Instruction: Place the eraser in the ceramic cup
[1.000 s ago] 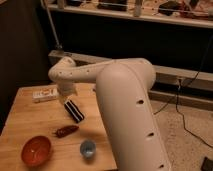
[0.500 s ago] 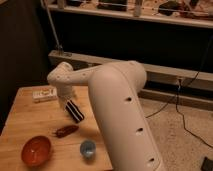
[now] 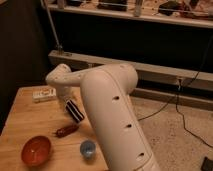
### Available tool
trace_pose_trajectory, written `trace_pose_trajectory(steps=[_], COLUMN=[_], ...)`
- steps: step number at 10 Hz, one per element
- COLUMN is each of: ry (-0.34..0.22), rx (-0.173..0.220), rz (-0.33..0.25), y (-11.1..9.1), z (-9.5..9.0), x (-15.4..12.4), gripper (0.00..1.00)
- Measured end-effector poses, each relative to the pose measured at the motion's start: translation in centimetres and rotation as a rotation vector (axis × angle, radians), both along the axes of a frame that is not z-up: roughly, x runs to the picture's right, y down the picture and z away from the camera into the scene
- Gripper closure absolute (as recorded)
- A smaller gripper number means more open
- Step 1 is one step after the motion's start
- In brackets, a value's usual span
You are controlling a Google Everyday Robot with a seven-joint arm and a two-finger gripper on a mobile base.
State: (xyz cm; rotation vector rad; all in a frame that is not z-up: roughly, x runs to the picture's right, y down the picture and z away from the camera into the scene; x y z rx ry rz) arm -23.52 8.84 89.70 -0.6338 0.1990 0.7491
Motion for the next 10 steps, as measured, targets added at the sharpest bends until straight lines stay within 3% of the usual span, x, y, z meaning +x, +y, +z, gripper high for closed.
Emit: trace_pose_trajectory(steps=[6, 10], ry=[-0.023, 0.012], rx=[0.001, -0.007], rz=[0.029, 0.026], y=[-0.4, -0.2], z=[1.3, 2.3], x=[-0.9, -0.5], gripper=[0.35, 0.35])
